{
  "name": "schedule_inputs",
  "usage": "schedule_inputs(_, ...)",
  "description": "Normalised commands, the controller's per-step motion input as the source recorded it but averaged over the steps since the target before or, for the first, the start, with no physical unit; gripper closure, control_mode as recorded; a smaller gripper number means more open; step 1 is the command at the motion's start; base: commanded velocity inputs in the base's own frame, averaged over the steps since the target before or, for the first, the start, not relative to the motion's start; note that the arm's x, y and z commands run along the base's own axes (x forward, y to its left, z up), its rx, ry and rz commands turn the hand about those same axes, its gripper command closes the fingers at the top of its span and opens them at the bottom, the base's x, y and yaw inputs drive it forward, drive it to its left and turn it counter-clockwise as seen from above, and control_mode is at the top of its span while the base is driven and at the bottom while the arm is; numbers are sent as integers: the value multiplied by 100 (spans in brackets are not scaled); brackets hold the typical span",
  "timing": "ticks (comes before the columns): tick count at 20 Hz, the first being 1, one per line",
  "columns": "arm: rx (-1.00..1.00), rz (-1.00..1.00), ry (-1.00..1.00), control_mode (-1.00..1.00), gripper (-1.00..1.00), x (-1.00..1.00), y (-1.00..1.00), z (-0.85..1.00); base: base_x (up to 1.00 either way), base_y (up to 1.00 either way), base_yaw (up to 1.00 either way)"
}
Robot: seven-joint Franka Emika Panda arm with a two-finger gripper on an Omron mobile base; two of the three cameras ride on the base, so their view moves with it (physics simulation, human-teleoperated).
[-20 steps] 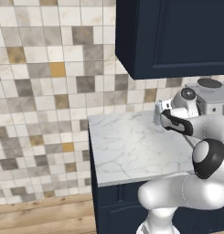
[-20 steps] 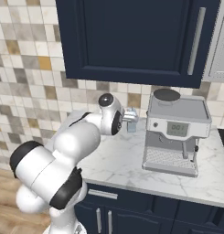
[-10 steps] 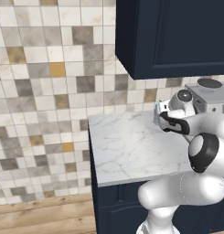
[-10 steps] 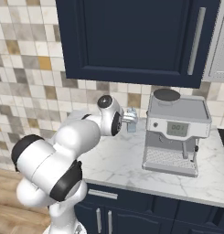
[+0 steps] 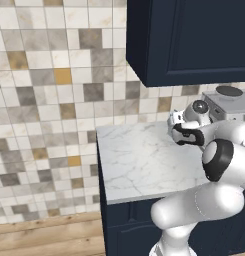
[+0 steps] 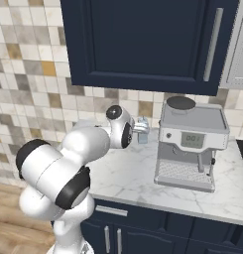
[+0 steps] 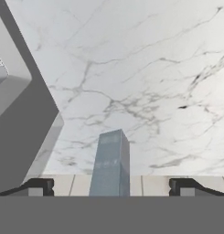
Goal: Gather the eggs and milk located in the vicinity of the sink area and place them right next to the bowl.
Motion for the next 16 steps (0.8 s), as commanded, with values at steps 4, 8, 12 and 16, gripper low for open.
schedule_inputs(4,0,0,0,-100,-100,13,-4,0,0,0,0)
schedule_inputs(8,0,0,0,-100,-100,18,-15,0,0,0,0)
schedule_inputs(12,0,0,0,-100,-100,17,-17,-5,0,0,0)
schedule_inputs(16,0,0,0,-100,-100,13,-11,-13,0,0,0)
